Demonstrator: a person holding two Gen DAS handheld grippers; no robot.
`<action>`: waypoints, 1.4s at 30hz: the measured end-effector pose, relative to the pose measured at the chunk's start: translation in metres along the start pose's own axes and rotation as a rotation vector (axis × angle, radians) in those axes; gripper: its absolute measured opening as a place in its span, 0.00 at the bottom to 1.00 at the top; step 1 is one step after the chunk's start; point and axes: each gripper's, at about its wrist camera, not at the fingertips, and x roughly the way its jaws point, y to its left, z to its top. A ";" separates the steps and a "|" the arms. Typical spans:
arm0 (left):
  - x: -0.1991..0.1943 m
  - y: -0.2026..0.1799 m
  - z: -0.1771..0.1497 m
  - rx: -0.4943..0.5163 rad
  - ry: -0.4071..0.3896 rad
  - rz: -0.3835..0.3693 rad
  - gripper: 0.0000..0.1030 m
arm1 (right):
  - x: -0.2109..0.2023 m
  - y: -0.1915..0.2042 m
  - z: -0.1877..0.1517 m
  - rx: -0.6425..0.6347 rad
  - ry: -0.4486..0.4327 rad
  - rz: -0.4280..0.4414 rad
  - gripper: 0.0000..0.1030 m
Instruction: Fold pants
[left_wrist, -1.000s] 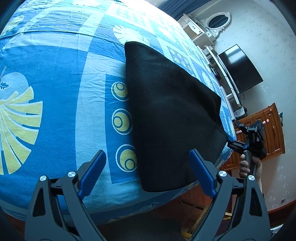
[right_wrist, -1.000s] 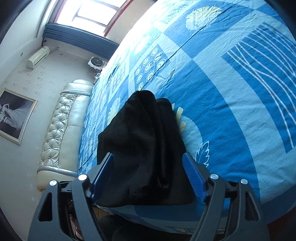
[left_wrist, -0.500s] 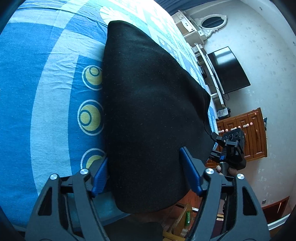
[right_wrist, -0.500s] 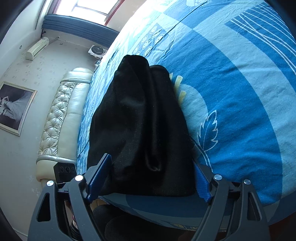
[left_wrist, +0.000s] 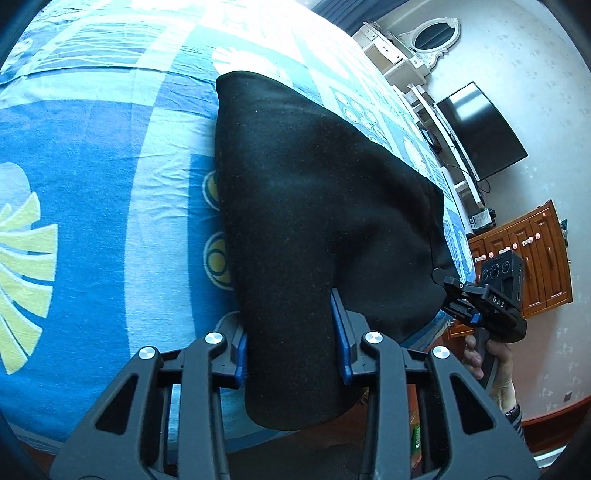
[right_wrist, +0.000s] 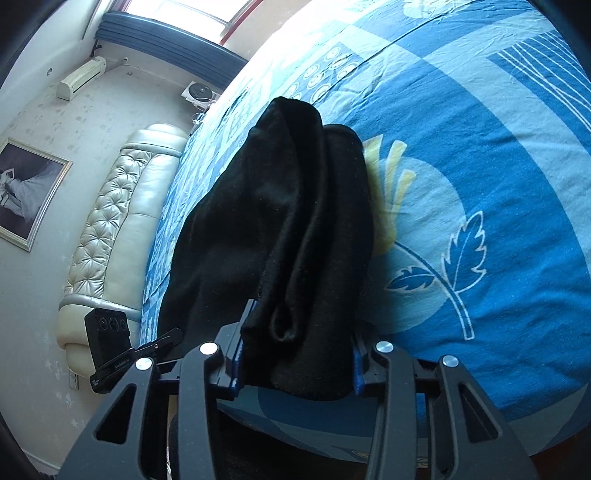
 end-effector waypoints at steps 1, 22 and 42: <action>-0.004 0.004 0.000 0.000 -0.001 0.009 0.33 | 0.005 0.004 0.000 -0.005 0.006 0.004 0.41; -0.095 0.096 -0.033 -0.113 -0.087 0.091 0.34 | 0.091 0.068 -0.030 -0.090 0.135 0.099 0.41; -0.137 0.100 -0.056 0.059 -0.150 0.036 0.75 | 0.059 0.057 -0.017 -0.060 0.049 0.185 0.76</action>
